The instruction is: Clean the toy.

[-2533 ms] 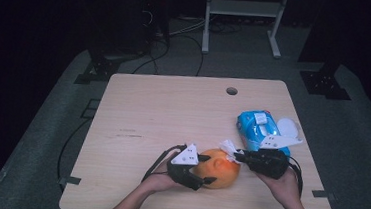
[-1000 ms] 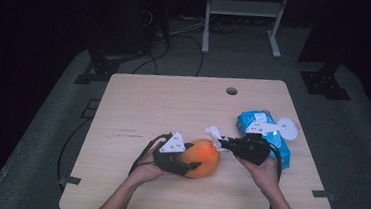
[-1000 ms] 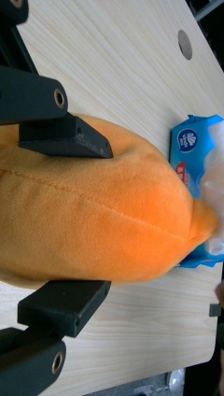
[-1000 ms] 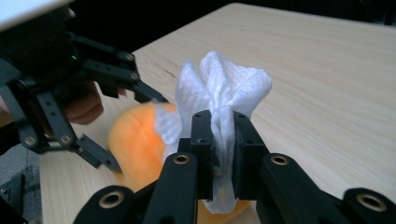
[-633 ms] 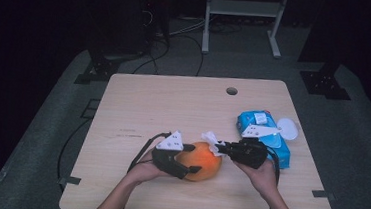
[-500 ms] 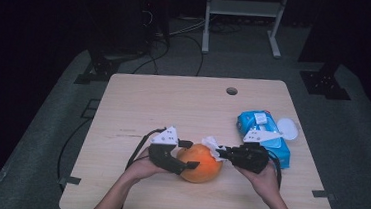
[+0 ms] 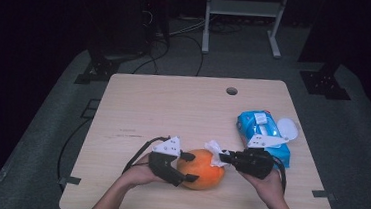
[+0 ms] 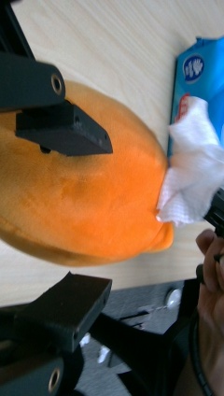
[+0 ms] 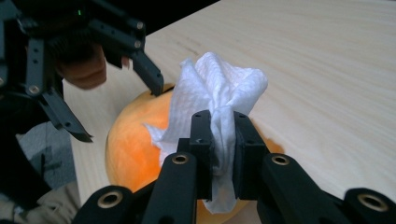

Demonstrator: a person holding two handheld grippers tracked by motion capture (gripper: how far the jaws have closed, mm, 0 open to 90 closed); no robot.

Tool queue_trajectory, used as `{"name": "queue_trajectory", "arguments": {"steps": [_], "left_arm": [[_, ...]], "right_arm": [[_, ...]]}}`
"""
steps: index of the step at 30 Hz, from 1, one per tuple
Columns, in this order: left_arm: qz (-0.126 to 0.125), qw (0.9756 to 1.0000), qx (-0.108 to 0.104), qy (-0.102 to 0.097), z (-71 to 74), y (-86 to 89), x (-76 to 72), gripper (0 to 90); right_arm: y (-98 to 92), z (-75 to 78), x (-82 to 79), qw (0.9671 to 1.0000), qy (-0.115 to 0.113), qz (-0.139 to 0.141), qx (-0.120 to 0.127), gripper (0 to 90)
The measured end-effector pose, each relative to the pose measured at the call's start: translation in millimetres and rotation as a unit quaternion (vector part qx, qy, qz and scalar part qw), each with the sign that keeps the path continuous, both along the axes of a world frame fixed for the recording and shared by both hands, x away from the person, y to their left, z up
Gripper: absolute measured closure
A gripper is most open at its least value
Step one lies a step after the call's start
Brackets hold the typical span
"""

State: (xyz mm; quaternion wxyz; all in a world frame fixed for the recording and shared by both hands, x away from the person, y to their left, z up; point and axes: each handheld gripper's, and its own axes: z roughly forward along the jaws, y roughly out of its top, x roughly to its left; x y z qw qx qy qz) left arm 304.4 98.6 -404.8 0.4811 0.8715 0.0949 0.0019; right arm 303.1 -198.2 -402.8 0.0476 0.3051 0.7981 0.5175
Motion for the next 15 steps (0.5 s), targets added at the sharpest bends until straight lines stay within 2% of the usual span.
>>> {"name": "queue_trajectory", "arguments": {"steps": [2, 6, 10, 12, 15], "left_arm": [[-0.006, 1.0000, -0.003, -0.002, 3.6, 1.6, -2.7, 26.1], [0.001, 1.0000, -0.002, -0.008, 9.5, 0.3, 0.1, 22.0], [0.010, 0.9998, -0.018, 0.004, 11.9, -7.7, 11.7, 19.5], [0.006, 0.9999, -0.008, 0.004, 10.9, -13.4, 17.0, 19.2], [-0.002, 0.9997, 0.023, 0.006, 4.4, -24.8, 21.4, 19.2]], "right_arm": [[3.2, -4.0, -4.0, 0.9999, 0.003, 0.011, -0.006, 79.9], [3.0, -9.0, -12.9, 0.9995, 0.011, 0.029, -0.008, 79.9], [-0.7, -11.1, -20.4, 0.9988, 0.014, 0.045, -0.008, 79.6], [-2.2, -12.4, -22.5, 0.9986, 0.015, 0.051, -0.006, 79.5], [-5.8, -13.1, -23.3, 0.9986, 0.019, 0.049, -0.001, 79.6]]}}
